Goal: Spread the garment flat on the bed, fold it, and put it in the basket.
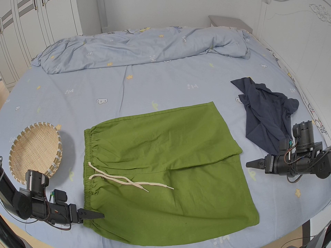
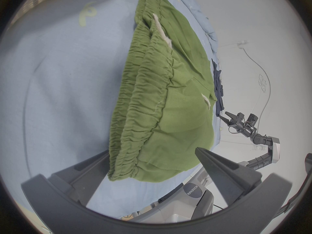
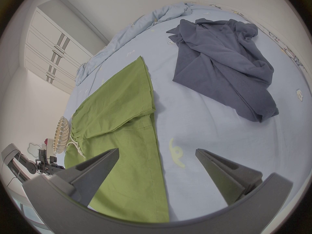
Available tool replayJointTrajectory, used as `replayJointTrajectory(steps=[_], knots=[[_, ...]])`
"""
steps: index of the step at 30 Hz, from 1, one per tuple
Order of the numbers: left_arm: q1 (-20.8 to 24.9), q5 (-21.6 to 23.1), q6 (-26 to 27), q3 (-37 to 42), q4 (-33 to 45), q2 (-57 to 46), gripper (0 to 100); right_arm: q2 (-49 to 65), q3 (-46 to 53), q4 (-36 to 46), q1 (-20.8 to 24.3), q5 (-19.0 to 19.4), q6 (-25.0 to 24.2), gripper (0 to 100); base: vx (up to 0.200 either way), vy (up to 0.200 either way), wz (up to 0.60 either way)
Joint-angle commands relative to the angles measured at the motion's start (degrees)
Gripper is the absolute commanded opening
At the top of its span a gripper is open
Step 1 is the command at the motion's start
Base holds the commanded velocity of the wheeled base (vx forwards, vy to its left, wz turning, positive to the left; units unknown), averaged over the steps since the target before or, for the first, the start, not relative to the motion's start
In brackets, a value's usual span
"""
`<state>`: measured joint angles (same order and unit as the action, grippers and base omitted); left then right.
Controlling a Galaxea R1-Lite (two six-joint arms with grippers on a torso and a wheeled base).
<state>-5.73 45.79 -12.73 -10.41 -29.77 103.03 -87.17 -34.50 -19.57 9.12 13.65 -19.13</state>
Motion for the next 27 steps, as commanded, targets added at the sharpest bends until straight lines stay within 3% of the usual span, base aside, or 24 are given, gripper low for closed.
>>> replayJointTrajectory(steps=[1,12,13,27], knots=[[-1.7,0.0,0.0,1.7,0.0,-2.8,100,-0.2,0.0,0.0,0.0,0.1,0.1,100,0.0,0.0,0.0],[-2.0,0.1,0.0,3.6,0.0,-5.4,100,-0.2,0.0,0.0,0.0,0.0,0.1,100,0.0,0.0,0.0],[-2.0,0.1,0.0,3.6,0.0,-5.3,0,-0.2,0.0,0.0,0.0,0.0,0.1,100,0.0,0.0,0.0],[-2.1,-0.3,0.4,4.5,0.0,-6.4,0,-0.1,0.0,0.0,0.0,-0.1,0.1,100,0.0,0.0,0.0]])
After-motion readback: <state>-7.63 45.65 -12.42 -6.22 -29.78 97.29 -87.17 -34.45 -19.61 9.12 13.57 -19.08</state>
